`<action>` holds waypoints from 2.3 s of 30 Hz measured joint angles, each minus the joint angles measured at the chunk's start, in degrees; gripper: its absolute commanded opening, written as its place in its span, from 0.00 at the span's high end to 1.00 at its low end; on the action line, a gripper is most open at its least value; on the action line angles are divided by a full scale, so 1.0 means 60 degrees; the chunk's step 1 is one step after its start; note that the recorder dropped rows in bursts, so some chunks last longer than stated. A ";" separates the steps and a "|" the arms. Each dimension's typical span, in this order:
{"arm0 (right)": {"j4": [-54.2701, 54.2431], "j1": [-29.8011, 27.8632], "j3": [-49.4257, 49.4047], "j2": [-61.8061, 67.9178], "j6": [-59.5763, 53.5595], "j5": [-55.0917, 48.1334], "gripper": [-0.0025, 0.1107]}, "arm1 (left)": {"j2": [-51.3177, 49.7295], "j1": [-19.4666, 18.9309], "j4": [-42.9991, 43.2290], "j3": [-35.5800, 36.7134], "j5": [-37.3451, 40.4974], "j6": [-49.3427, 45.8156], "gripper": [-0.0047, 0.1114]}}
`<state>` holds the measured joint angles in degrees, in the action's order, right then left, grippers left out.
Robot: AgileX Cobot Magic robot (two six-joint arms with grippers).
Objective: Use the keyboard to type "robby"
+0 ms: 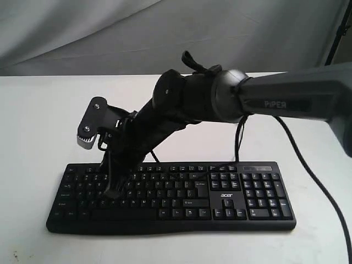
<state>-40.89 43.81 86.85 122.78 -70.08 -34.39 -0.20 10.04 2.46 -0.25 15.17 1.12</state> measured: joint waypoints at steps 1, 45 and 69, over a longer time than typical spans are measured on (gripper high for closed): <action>0.0129 -0.0018 0.0000 -0.0016 0.0125 -0.0074 0.98 | 0.0000 0.0000 0.0000 0.0000 0.0000 0.0000 0.96; 0.1509 -0.0885 -0.2481 -0.1337 0.1966 0.0544 0.98 | 0.0000 0.0000 0.0000 0.0000 0.0000 0.0000 0.96; 0.1330 -0.0885 -0.2486 -0.1085 0.1837 0.0601 0.98 | 0.0000 0.0000 0.0000 0.0000 0.0000 0.0000 0.96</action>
<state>-32.92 38.50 71.94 116.27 -59.06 -30.78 -0.20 10.04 2.46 -0.25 15.17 1.12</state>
